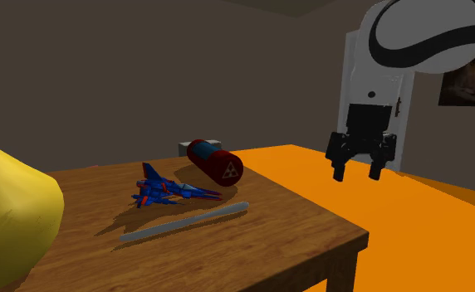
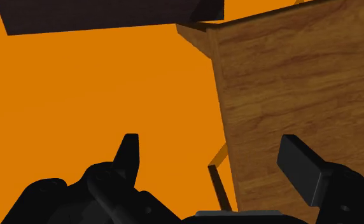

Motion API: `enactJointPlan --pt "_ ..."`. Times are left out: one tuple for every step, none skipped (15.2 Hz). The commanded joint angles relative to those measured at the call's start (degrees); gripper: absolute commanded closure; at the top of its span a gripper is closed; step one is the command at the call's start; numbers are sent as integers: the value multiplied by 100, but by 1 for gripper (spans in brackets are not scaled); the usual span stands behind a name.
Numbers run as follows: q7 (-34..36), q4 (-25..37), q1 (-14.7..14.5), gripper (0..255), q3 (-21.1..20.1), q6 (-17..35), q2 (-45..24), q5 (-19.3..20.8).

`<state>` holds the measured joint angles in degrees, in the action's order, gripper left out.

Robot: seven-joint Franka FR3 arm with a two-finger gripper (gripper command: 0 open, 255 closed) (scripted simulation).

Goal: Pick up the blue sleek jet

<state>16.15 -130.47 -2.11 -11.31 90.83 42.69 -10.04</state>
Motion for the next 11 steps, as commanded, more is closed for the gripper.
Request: enactJointPlan --pt "338 52 -45 0 -276 201 -136 -183" --pt "491 92 -59 0 -404 291 -208 -257" --pt "644 139 -72 0 -532 382 -286 -325" --pt "797 193 -82 0 -661 475 -372 -386" --pt "951 254 -89 0 -790 567 -463 -441" --pt "1105 323 -92 0 -920 661 -561 -489" --pt "1259 398 -92 0 -1052 754 -666 -528" --pt "1415 481 -87 0 -1185 847 -777 -561" --pt "1572 570 -79 0 -1319 940 -894 -584" --pt "1731 667 -68 0 -1455 1032 -1017 -598" --pt "1892 771 -52 0 -1592 1122 -1147 -603"
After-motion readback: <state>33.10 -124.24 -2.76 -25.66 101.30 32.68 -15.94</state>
